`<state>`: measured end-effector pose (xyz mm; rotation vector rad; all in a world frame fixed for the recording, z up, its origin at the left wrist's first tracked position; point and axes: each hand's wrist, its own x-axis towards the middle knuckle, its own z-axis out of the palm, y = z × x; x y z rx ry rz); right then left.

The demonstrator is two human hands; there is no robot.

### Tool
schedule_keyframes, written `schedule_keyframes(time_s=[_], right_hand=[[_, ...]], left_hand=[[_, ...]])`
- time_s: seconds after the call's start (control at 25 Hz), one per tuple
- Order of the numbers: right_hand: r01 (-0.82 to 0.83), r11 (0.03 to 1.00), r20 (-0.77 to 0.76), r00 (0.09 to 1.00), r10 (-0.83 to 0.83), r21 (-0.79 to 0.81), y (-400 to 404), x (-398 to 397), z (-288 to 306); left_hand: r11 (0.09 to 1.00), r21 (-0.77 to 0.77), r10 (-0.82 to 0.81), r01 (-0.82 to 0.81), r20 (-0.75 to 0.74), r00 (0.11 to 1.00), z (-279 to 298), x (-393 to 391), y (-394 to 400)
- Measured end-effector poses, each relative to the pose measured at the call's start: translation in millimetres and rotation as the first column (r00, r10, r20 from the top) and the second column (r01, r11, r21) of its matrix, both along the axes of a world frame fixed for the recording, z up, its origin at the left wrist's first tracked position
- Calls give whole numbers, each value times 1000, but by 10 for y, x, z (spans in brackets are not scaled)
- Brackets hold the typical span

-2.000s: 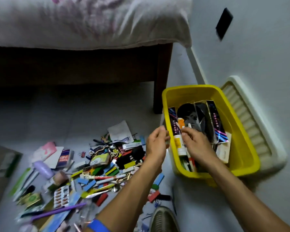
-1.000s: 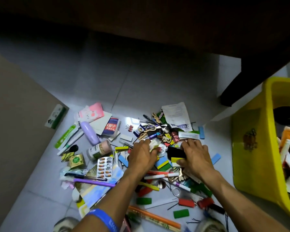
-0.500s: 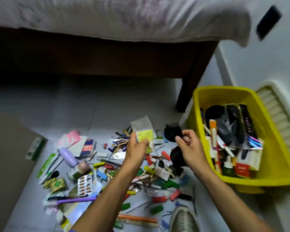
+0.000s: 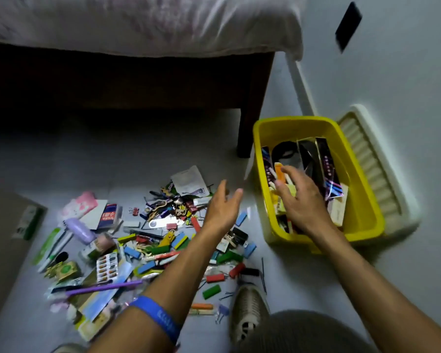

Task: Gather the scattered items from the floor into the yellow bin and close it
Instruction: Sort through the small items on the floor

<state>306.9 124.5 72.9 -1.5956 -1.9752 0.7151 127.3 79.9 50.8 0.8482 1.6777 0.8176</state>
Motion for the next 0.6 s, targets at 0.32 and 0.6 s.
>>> schedule_keyframes(time_s=[0.32, 0.6], right_hand=[[-442, 863, 125, 868, 480, -245, -669, -959, -973], [-519, 719, 419, 586, 693, -462, -969, -593, -1763]], left_hand=[[974, -222, -21, -46, -292, 956, -949, -1036, -942], [841, -262, -537, 473, -510, 672, -1655, -520, -1604]])
